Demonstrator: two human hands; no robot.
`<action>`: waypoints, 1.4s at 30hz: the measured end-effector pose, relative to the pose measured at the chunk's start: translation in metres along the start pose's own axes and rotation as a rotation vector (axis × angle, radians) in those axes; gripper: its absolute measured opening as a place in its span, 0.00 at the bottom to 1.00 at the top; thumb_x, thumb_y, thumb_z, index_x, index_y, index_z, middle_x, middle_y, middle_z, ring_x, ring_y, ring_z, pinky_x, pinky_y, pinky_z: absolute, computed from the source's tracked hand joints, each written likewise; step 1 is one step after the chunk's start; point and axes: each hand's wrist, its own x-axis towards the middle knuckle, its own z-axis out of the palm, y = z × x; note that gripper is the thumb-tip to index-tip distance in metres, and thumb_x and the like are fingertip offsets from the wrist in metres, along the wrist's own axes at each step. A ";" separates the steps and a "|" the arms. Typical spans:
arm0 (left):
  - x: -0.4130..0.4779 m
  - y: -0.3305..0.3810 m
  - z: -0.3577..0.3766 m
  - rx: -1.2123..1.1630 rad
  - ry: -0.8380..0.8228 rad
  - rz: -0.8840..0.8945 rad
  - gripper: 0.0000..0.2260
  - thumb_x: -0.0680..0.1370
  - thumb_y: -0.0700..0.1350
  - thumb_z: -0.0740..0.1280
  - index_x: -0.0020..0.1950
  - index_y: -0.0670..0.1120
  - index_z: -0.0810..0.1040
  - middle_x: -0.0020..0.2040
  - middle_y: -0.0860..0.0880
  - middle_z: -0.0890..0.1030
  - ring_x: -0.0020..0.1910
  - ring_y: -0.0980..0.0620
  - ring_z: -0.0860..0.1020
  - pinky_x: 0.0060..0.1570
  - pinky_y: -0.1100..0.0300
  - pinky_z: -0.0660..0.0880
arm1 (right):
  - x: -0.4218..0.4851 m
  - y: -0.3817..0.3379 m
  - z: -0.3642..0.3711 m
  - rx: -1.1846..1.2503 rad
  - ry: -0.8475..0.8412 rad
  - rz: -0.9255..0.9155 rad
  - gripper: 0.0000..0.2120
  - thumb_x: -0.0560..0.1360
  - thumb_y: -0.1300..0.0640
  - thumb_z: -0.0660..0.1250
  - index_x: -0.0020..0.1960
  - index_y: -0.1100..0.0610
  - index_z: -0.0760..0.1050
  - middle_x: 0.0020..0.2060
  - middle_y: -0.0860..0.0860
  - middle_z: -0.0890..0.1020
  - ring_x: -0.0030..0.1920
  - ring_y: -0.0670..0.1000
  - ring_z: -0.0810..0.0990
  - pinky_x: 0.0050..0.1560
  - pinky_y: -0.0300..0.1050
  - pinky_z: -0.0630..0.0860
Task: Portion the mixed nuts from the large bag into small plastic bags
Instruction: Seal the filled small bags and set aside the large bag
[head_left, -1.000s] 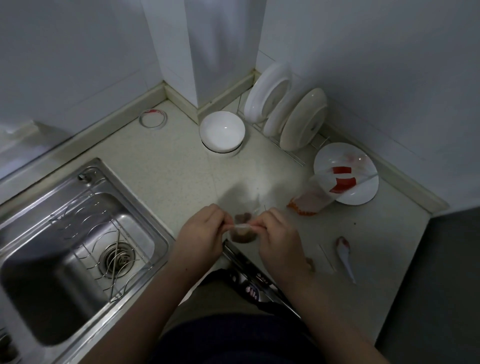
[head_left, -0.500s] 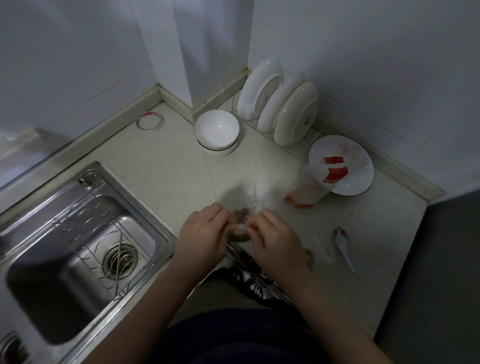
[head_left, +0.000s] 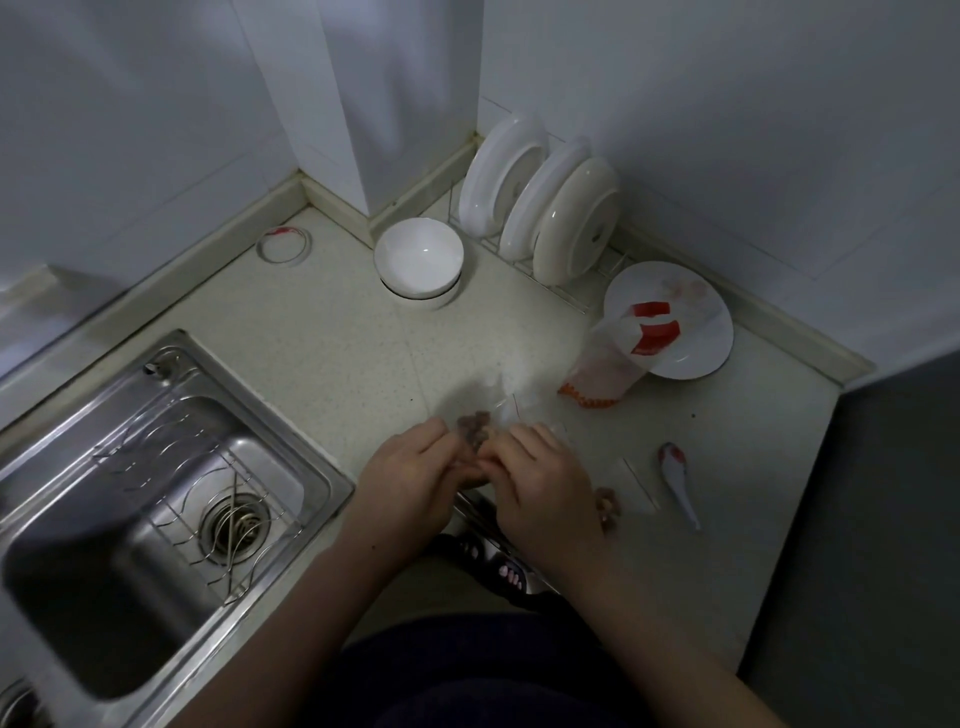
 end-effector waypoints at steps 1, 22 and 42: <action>0.000 -0.001 0.001 0.008 0.005 -0.004 0.11 0.77 0.47 0.61 0.39 0.43 0.78 0.37 0.49 0.74 0.34 0.52 0.71 0.32 0.56 0.70 | 0.000 0.001 0.000 -0.005 -0.008 -0.003 0.07 0.74 0.64 0.65 0.38 0.58 0.76 0.35 0.50 0.77 0.37 0.50 0.72 0.34 0.45 0.70; 0.022 0.000 0.024 0.093 -0.055 -0.163 0.05 0.68 0.41 0.77 0.36 0.50 0.84 0.33 0.60 0.63 0.27 0.58 0.62 0.28 0.70 0.54 | -0.014 0.022 0.003 -0.104 -0.217 0.228 0.07 0.74 0.67 0.64 0.48 0.57 0.74 0.44 0.50 0.75 0.38 0.49 0.74 0.31 0.37 0.68; 0.066 -0.066 0.078 -0.291 -0.425 -0.520 0.08 0.72 0.45 0.76 0.47 0.43 0.80 0.44 0.49 0.80 0.37 0.58 0.81 0.35 0.64 0.78 | -0.021 0.091 0.041 0.212 -0.069 1.070 0.20 0.76 0.49 0.67 0.63 0.58 0.72 0.60 0.54 0.73 0.60 0.53 0.72 0.60 0.46 0.70</action>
